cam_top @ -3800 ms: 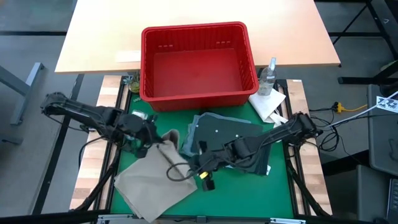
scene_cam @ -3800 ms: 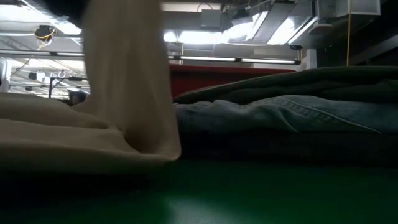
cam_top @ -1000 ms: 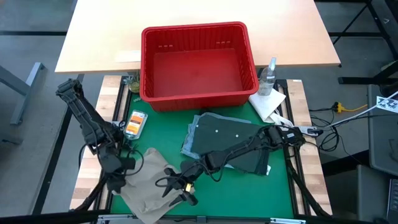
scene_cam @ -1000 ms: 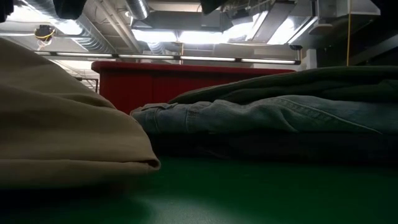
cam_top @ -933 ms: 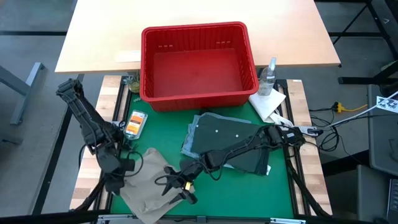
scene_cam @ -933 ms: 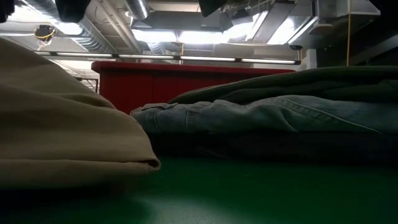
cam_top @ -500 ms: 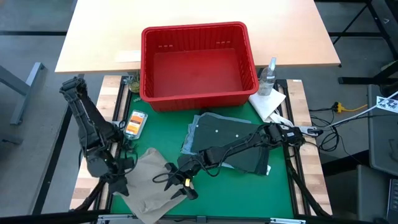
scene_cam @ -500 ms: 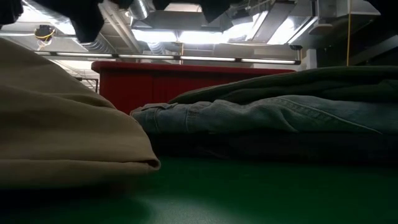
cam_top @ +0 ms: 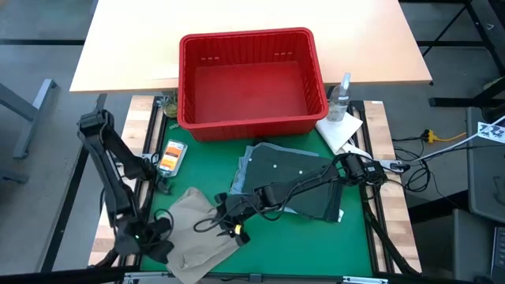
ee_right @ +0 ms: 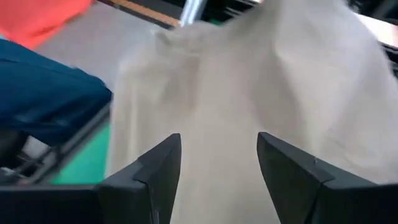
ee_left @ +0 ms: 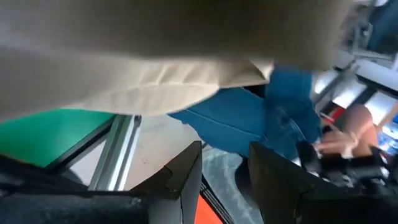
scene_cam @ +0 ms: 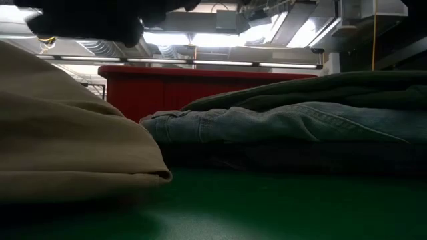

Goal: Fold laundry
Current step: Fold the beige shorts

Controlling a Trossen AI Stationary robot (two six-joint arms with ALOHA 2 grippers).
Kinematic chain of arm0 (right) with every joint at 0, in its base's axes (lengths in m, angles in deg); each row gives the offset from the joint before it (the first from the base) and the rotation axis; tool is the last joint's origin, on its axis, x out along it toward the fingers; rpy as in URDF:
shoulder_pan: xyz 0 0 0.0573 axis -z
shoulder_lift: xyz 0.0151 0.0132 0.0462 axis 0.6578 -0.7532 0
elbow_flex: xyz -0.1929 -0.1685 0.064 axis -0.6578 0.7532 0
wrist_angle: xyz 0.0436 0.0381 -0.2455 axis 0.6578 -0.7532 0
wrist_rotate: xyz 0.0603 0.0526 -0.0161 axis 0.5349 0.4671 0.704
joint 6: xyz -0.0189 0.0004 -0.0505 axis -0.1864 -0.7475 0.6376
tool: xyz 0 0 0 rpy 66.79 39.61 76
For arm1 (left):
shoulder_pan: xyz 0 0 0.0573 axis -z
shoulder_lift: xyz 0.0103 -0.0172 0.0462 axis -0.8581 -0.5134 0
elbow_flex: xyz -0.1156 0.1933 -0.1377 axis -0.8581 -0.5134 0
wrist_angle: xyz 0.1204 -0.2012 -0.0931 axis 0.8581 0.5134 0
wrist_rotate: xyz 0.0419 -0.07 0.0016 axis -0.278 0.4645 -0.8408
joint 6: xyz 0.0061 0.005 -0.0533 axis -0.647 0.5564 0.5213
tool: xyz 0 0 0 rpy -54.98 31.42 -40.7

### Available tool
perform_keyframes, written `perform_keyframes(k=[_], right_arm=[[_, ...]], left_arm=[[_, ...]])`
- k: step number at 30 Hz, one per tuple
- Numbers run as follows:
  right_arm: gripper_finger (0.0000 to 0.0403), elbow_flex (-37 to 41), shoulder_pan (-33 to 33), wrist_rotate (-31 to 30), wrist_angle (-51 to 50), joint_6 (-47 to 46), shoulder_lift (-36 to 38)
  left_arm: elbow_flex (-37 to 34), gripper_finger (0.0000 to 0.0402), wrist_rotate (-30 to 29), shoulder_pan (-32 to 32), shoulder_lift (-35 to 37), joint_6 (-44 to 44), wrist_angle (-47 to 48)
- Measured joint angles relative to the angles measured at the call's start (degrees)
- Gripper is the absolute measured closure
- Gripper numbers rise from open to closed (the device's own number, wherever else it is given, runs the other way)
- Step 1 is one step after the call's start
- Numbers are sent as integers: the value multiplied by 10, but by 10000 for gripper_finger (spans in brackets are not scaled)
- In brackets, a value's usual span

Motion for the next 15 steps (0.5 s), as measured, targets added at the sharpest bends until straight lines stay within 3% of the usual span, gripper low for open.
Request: perform_keyframes(k=[5, 8, 15], right_arm=[[191, 0, 0, -109, -39, 37, 0], [191, 0, 0, -165, -63, 54, 0], [191, 0, -1, -191, -167, 58, -5]], left_arm=[[0, 277, 5, -12, -64, 8, -27], [0, 277, 44, -24, -91, 21, -15], [0, 277, 137, -58, -162, 11, 56]])
